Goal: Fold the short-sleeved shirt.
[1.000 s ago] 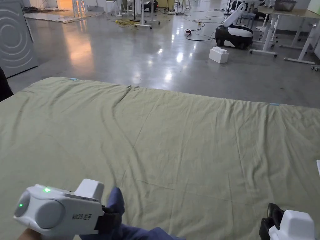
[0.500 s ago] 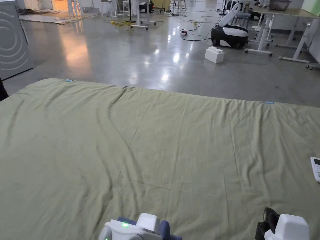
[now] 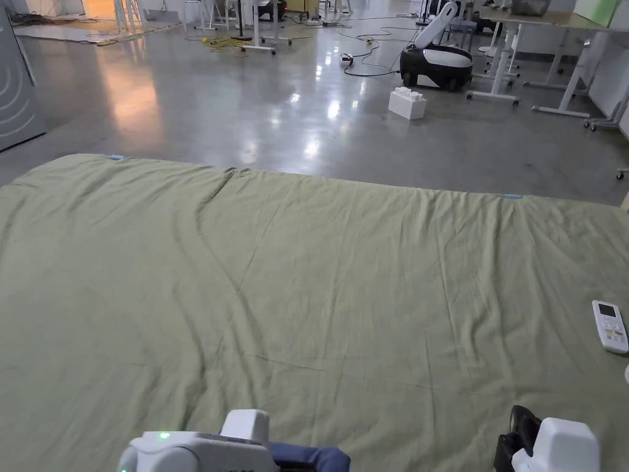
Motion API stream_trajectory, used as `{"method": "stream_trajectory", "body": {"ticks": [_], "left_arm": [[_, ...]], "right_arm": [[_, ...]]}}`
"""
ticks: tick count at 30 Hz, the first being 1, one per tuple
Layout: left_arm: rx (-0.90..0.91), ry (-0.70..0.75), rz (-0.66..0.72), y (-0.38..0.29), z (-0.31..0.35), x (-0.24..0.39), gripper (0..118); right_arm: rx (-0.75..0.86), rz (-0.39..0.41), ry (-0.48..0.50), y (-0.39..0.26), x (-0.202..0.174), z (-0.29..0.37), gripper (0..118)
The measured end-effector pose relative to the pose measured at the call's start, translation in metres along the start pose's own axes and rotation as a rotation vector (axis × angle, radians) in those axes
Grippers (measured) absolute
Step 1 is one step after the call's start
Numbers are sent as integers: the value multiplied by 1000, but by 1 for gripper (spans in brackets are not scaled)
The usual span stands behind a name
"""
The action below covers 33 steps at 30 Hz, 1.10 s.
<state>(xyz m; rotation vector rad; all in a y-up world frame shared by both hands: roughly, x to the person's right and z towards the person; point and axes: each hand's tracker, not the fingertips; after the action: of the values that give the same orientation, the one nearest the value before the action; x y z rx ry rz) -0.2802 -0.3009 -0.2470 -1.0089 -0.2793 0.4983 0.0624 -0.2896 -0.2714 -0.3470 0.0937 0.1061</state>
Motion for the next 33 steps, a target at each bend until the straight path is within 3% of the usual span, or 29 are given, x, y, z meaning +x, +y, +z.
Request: {"method": "stream_trajectory", "body": {"ticks": [4, 5, 6, 7, 11, 18, 24, 29, 33], "left_arm": [[-4, 69, 6, 2, -12, -7, 54], [-16, 73, 5, 0, -21, -5, 52], [-35, 73, 10, -2, -30, -6, 43], [-85, 66, 19, -7, -41, -6, 23], [-168, 1, 53, -30, -68, 3, 12], [-112, 48, 46, -44, -90, 10, 12], [-73, 140, -57, -53, -101, 25, 7], [-63, 73, -48, -34, -72, 23, 7], [68, 41, -81, -3, -26, 21, 7]], "right_arm": [[-5, -6, 6, 0, -3, -2, 1], [-47, -38, 31, -4, -4, -3, 1], [-5, -10, 6, -1, -4, -2, 1], [-21, -17, 12, -3, -5, -2, 1], [-24, -12, 16, -4, -5, -1, 1], [-32, -5, 8, -6, -2, 0, 1], [-35, -10, 12, -7, -5, 0, 1], [-22, -8, 22, -1, -8, 2, 1], [7, -8, 24, 9, -9, 1, 1]]}}
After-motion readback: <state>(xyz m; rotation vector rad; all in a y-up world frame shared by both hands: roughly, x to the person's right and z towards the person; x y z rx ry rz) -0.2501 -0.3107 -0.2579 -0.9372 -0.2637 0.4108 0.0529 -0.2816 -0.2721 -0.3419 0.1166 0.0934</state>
